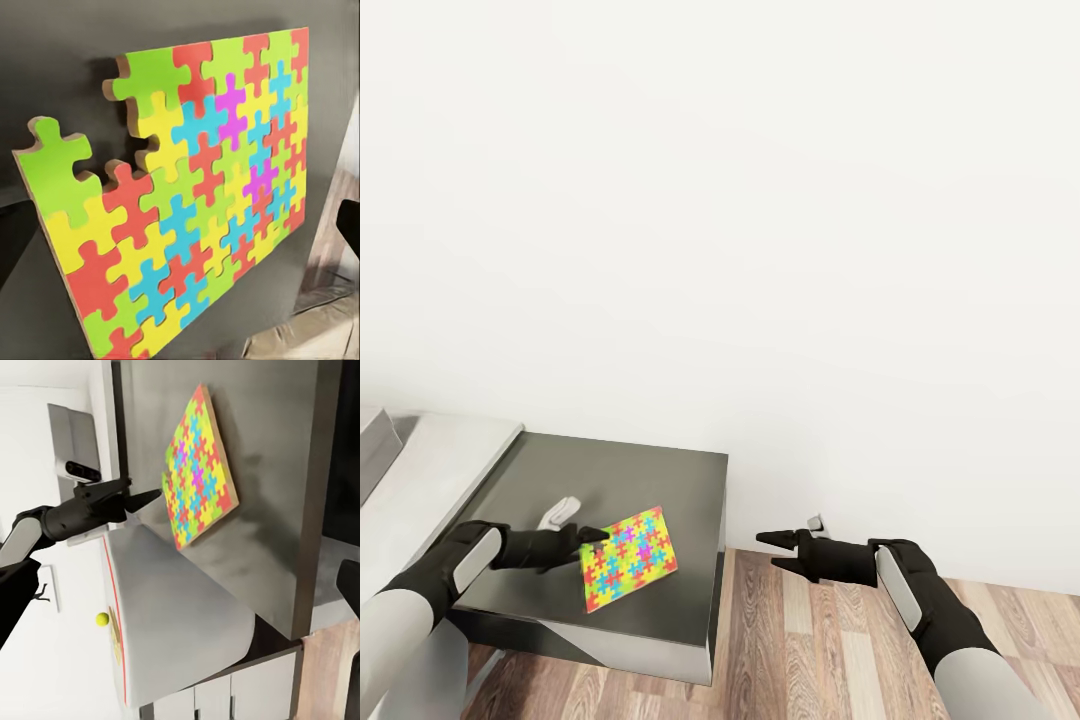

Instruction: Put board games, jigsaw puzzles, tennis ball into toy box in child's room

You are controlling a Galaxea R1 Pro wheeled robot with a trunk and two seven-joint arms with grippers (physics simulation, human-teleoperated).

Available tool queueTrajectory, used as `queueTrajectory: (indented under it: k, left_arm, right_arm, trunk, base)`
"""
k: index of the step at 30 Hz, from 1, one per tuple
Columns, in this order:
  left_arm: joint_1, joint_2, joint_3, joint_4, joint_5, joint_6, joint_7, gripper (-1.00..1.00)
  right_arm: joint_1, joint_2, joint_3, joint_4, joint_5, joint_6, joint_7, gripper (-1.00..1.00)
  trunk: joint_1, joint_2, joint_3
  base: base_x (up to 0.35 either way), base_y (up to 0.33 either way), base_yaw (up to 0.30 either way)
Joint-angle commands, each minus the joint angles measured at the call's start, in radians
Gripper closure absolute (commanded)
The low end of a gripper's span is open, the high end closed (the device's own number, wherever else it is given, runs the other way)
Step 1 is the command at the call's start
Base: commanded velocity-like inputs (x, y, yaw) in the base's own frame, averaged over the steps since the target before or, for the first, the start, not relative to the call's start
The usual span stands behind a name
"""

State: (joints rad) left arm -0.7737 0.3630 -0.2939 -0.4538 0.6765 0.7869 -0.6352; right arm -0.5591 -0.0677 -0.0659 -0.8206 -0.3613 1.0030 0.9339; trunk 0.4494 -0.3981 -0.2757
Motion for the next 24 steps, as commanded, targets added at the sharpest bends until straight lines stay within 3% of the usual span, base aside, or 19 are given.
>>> queueTrajectory:
  k: [1,5,15,24]
  left_arm:
    - [-0.001,0.001,-0.005,0.000,0.003,0.003,-0.019,-1.00]
    - [-0.001,0.001,-0.005,0.000,0.002,0.004,-0.058,-1.00]
    - [-0.001,-0.015,-0.005,0.001,0.002,0.003,-0.065,-1.00]
    - [-0.001,-0.062,-0.009,0.001,-0.001,0.004,-0.064,-1.00]
  right_arm:
    - [-0.001,0.000,-0.002,0.000,0.004,0.003,0.006,-1.00]
    - [-0.001,-0.002,-0.002,0.000,0.004,0.003,0.006,-1.00]
    - [-0.001,-0.002,-0.002,0.000,0.004,0.003,0.006,-1.00]
    - [-0.001,-0.004,-0.002,0.000,0.004,0.003,0.007,-1.00]
  trunk:
    - [0.001,-0.002,-0.002]
    - [0.001,-0.002,-0.002]
    - [0.001,-0.002,-0.002]
    - [0.001,-0.002,-0.002]
  base:
    - [0.000,0.000,0.000]
    - [0.000,0.000,0.000]
    - [0.000,0.000,0.000]
    - [0.000,0.000,0.000]
